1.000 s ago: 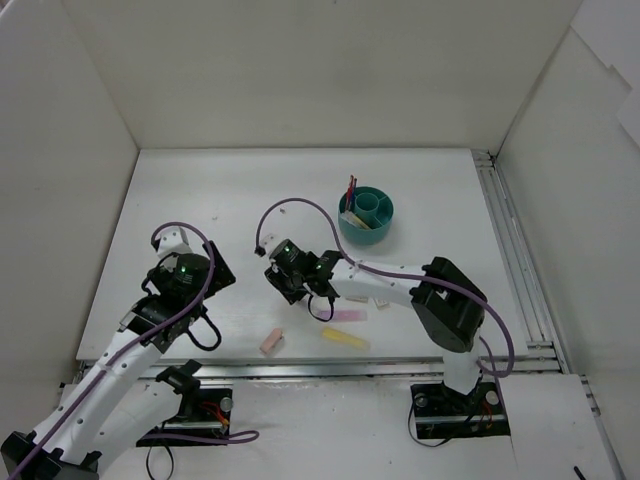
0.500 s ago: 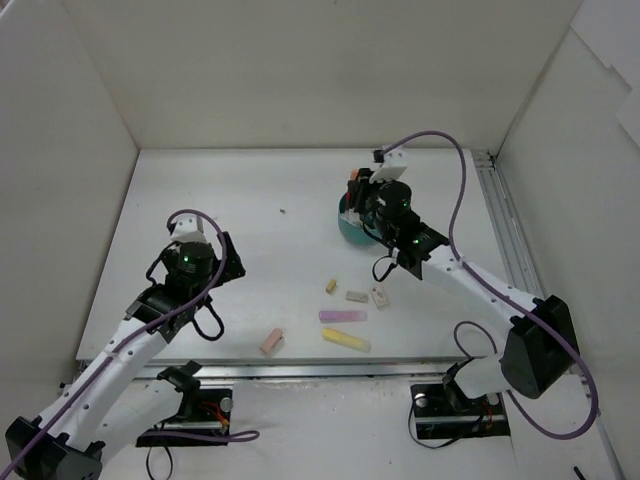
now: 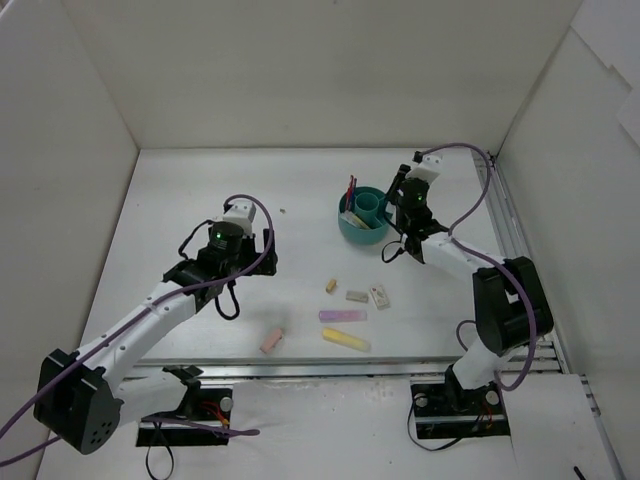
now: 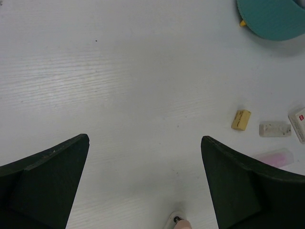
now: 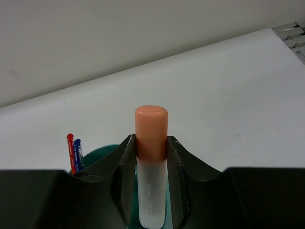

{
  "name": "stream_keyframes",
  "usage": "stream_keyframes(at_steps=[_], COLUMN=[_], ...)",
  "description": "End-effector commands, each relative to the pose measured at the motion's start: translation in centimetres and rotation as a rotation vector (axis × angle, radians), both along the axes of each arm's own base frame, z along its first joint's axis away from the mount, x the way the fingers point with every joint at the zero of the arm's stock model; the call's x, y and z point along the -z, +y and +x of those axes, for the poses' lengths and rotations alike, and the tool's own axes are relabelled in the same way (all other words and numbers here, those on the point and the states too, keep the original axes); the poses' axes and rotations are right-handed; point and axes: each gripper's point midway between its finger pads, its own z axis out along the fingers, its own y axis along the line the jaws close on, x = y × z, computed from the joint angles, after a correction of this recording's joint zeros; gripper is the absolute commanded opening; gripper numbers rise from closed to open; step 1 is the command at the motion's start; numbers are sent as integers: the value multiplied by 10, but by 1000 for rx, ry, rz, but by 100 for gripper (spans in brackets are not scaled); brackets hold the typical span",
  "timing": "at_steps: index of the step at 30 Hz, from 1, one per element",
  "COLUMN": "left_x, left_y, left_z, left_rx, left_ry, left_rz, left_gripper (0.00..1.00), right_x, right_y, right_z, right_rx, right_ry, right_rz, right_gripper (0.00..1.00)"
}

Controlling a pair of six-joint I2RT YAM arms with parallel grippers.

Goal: Sort the stationery into containers
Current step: Place the pen in the storage box.

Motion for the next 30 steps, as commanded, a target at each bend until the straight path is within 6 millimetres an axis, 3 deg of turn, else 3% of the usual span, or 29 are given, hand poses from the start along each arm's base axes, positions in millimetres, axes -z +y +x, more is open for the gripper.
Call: stream_keyframes(at_steps=[1, 8, 14, 20, 21, 25, 30], left_x=[-41, -35, -33, -27, -26, -19, -6], left_y=[-25, -29, -45, -57, -63, -76, -100], left_z=[17, 18, 9, 4, 2, -6, -26], left_rx=[87, 101, 188, 253, 275, 348, 465], left_ry=[-121, -99, -88, -79, -74, -51, 6], left_rz=[-46, -28, -24, 11, 14, 27, 25], left_gripper=[100, 100, 100, 100, 100, 100, 100], right_x=[-54, -27, 0, 5, 5, -7, -28], right_y=[-3, -5, 1, 9, 12, 16, 17], right_z=[20, 26, 22, 4, 2, -3, -16], right_rx=[40, 58, 47, 49, 41, 15, -9], right_ry=[-187, -147, -99, -81, -80, -98, -136], right_rz=[77, 96, 124, 82, 72, 62, 48], right_gripper=[0, 0, 3, 21, 28, 51, 71])
